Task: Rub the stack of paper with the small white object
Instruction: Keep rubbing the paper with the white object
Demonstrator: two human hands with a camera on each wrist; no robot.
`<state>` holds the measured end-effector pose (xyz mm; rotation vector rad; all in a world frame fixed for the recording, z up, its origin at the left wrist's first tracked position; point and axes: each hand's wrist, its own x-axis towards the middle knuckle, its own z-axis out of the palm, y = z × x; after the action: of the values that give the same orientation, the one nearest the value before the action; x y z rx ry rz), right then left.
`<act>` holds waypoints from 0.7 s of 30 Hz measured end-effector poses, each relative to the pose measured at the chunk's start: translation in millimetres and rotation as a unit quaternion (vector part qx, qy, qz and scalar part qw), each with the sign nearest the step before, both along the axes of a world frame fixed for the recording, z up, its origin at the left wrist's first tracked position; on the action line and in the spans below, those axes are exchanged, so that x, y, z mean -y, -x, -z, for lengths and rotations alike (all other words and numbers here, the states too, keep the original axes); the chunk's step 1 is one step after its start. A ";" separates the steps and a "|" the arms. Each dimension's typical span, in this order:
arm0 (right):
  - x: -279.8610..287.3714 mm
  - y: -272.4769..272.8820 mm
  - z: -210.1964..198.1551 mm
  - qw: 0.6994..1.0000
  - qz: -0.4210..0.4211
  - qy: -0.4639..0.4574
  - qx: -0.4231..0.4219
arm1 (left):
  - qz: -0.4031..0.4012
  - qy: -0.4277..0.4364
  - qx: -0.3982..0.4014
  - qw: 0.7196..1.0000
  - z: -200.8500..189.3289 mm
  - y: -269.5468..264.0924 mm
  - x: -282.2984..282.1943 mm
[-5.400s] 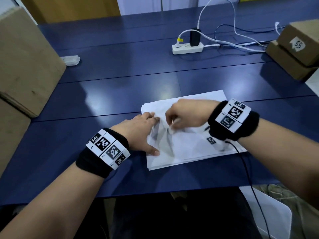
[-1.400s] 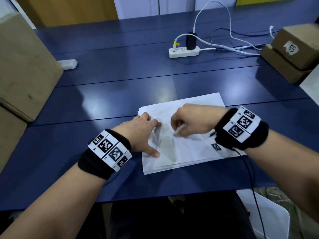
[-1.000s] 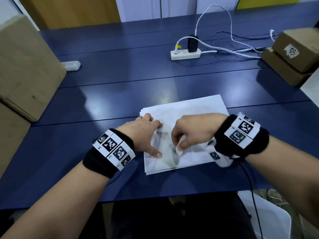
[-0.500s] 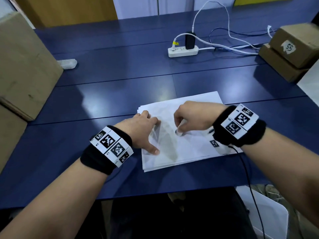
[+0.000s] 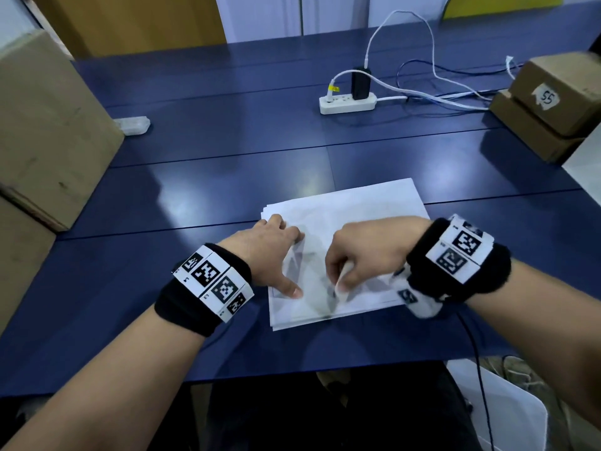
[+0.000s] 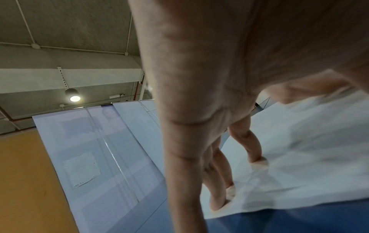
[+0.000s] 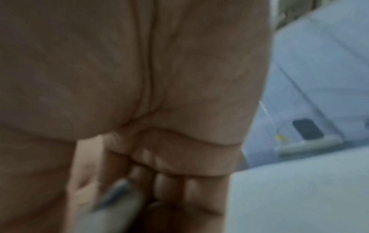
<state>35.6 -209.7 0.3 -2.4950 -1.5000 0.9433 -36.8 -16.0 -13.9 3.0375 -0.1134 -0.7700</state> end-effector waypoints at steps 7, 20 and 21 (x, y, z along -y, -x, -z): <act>-7.1 -33.4 -0.4 0.986 0.119 -0.053 0.103 | -0.003 0.000 0.000 1.000 -0.8 -0.4 0.9; -4.9 -28.6 1.8 0.993 0.082 -0.045 0.066 | -0.010 0.005 0.000 1.000 0.0 0.5 0.5; -5.0 -19.9 0.5 0.998 0.042 -0.026 0.034 | -0.009 0.005 0.000 1.000 -0.1 0.0 0.6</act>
<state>55.5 -204.7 -0.2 -2.5549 -1.4067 0.8045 -36.8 -16.6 -13.8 3.0241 -0.0900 -0.7668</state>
